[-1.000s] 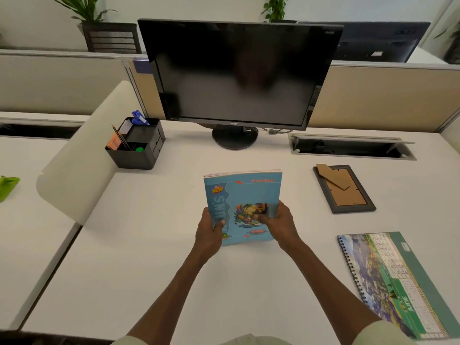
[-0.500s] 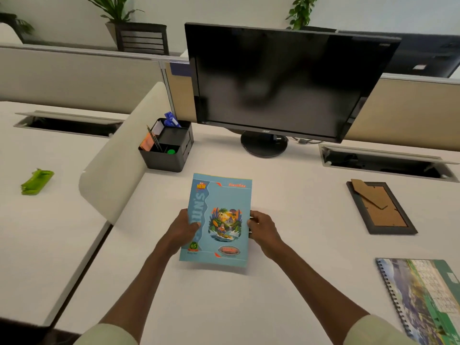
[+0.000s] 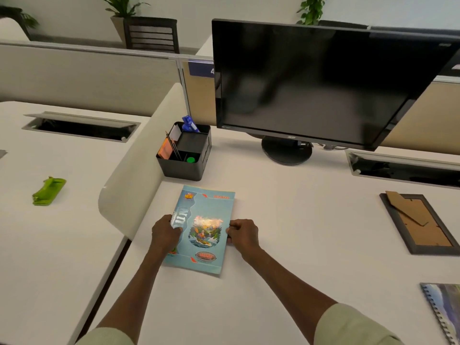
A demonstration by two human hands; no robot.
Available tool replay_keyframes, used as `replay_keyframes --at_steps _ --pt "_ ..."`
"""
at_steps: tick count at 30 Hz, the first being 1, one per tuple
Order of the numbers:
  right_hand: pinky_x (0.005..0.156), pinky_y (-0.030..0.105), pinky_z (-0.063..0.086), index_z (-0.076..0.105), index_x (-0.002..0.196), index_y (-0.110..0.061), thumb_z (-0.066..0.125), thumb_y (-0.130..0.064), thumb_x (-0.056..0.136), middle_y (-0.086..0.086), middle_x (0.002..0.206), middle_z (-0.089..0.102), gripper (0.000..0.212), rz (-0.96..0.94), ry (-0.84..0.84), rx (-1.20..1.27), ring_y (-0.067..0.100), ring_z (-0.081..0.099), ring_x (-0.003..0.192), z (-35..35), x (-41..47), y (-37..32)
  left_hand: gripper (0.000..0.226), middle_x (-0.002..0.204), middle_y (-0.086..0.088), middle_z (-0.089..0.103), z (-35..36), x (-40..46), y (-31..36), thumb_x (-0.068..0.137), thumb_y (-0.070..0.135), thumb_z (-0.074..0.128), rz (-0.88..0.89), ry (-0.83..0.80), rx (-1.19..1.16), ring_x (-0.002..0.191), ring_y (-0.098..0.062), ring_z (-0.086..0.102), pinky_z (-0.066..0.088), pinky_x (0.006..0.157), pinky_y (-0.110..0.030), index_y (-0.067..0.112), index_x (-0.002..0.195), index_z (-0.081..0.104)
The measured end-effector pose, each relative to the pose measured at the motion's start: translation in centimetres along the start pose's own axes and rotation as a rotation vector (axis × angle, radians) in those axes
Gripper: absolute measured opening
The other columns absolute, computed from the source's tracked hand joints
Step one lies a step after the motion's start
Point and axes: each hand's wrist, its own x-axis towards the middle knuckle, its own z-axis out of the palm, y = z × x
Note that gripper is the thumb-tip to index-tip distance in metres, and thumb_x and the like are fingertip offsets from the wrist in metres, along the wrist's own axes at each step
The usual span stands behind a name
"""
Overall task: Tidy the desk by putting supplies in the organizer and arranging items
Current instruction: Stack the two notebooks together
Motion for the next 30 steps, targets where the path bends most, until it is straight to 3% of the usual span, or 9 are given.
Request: replay_keyframes --at_steps 4,7,9,13,16,19,22,30 --pt "0.064 0.043 0.062 0.075 0.083 0.000 0.056 0.006 0.078 0.015 0.085 0.074 0.021 -0.001 -0.015 -0.012 0.028 0.073 0.077 2.1 1.6 -0.3 0.013 0.093 -0.018 0.067 -0.4 1.9 -0.9 0.084 0.010 0.061 -0.015 0.108 0.016 0.081 -0.032 0.058 0.034 0.065 -0.029 0.001 0.093 0.061" --pt "0.063 0.043 0.061 0.076 0.082 -0.003 0.055 0.004 0.077 0.010 0.083 0.074 0.023 -0.033 -0.025 -0.061 0.027 0.073 0.075 3.3 2.9 -0.8 0.011 0.087 -0.016 0.064 -0.6 2.6 -0.9 0.086 0.010 0.062 -0.027 0.201 0.003 0.066 -0.024 0.055 0.038 0.050 -0.026 0.001 0.089 0.058" --pt "0.062 0.043 0.061 0.075 0.084 -0.001 0.055 0.004 0.077 0.011 0.084 0.074 0.022 -0.039 -0.026 -0.072 0.027 0.073 0.075 3.9 3.5 -1.2 0.013 0.084 -0.015 0.061 -0.5 2.8 -0.6 0.085 0.009 0.064 -0.017 0.256 0.024 0.063 -0.021 0.051 0.031 0.047 -0.022 0.000 0.086 0.055" --pt "0.064 0.042 0.061 0.075 0.086 -0.001 0.055 0.003 0.080 0.011 0.088 0.074 0.021 -0.047 -0.027 -0.116 0.027 0.072 0.074 5.3 4.2 -1.7 0.012 0.083 -0.010 0.061 0.0 2.9 -0.1 0.083 0.005 0.066 0.069 0.351 -0.023 0.070 -0.021 0.055 0.035 0.055 -0.024 0.005 0.087 0.055" --pt "0.068 0.046 0.060 0.075 0.085 -0.005 0.054 -0.003 0.078 0.010 0.087 0.075 0.022 -0.069 -0.028 -0.137 0.027 0.072 0.076 6.3 4.5 -1.6 0.021 0.097 -0.003 0.059 1.1 2.7 0.4 0.087 0.007 0.065 0.071 0.350 -0.063 0.084 -0.016 0.057 0.042 0.065 -0.022 0.007 0.105 0.056" --pt "0.068 0.048 0.060 0.074 0.083 -0.006 0.052 -0.005 0.076 0.009 0.084 0.074 0.023 -0.078 -0.031 -0.138 0.028 0.071 0.077 7.4 4.7 -1.5 0.036 0.116 -0.010 0.063 2.1 3.2 0.2 0.092 0.019 0.059 0.031 0.294 -0.020 0.105 -0.027 0.063 0.055 0.084 -0.036 0.005 0.125 0.053" --pt "0.065 0.049 0.060 0.073 0.079 -0.004 0.052 -0.004 0.078 0.010 0.085 0.074 0.021 -0.081 -0.044 -0.144 0.029 0.071 0.077 8.0 4.8 -1.7 0.048 0.131 -0.018 0.058 2.4 3.9 -0.1 0.091 0.021 0.060 -0.025 0.262 0.035 0.121 -0.035 0.056 0.049 0.099 -0.051 0.002 0.134 0.050" --pt "0.064 0.047 0.059 0.073 0.077 -0.003 0.061 -0.006 0.080 0.011 0.083 0.074 0.013 -0.081 -0.041 -0.201 0.028 0.071 0.072 8.3 4.7 -2.3 0.046 0.134 -0.023 0.054 2.0 4.4 -0.8 0.092 0.018 0.058 -0.001 0.240 0.081 0.126 -0.041 0.050 0.043 0.103 -0.054 -0.003 0.132 0.049"
